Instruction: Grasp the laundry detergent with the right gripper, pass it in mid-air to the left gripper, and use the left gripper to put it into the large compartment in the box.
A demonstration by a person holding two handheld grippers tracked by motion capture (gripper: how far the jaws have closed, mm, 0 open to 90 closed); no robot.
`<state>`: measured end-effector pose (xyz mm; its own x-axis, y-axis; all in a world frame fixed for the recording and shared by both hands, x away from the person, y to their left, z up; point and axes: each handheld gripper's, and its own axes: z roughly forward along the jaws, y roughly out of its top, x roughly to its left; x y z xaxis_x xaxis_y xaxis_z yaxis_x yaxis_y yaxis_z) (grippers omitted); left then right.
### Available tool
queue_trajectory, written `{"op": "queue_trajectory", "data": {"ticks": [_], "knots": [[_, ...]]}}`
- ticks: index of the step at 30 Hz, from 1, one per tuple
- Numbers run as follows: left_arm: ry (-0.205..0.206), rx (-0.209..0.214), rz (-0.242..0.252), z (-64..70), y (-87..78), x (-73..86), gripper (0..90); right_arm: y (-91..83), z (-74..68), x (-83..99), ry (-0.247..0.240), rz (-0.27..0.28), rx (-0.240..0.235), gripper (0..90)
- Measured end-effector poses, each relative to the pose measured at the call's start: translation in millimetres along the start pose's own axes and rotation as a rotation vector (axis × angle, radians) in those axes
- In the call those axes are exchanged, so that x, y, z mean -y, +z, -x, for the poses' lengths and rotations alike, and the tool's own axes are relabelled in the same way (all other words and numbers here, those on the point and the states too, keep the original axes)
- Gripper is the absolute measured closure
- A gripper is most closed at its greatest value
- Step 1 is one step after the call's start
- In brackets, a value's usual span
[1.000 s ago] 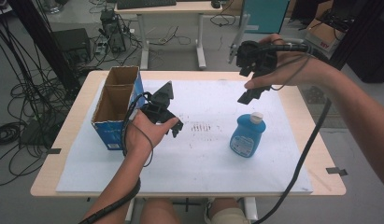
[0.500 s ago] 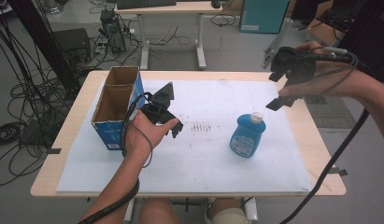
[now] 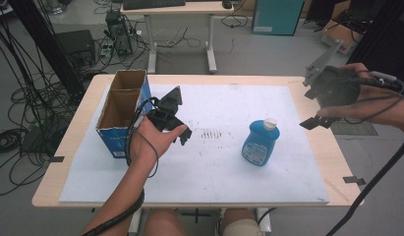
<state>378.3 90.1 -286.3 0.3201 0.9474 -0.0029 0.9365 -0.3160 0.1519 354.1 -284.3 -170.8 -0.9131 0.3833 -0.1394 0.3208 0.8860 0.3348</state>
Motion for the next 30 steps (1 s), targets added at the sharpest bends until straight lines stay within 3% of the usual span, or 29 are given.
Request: {"op": "queue_trajectory", "data": {"ticks": [6,10,13,15,20,30], "knots": [[0.003,-0.002,-0.007,0.7,3.0,0.2,7.3,8.0,-1.4,19.6,0.030,0.024,-0.002,5.7],[0.001,-0.004,-0.011,-0.5,5.1,1.0,7.3,17.2,-4.1,38.2,0.069,0.080,-0.005,5.4],[-0.004,-0.003,-0.010,-0.7,7.6,1.8,7.3,20.6,-5.7,45.7,0.081,0.093,-0.005,5.3],[0.005,-0.005,-0.016,-0.4,8.8,1.9,7.3,28.4,-9.7,56.2,0.113,0.131,-0.005,5.3],[0.009,-0.001,-0.018,2.6,12.1,1.2,7.3,43.9,-17.0,70.3,0.142,0.188,-0.010,4.8],[0.017,0.002,-0.019,5.5,15.5,-0.1,7.3,76.0,-30.4,87.4,0.189,0.264,-0.027,4.2]]}}
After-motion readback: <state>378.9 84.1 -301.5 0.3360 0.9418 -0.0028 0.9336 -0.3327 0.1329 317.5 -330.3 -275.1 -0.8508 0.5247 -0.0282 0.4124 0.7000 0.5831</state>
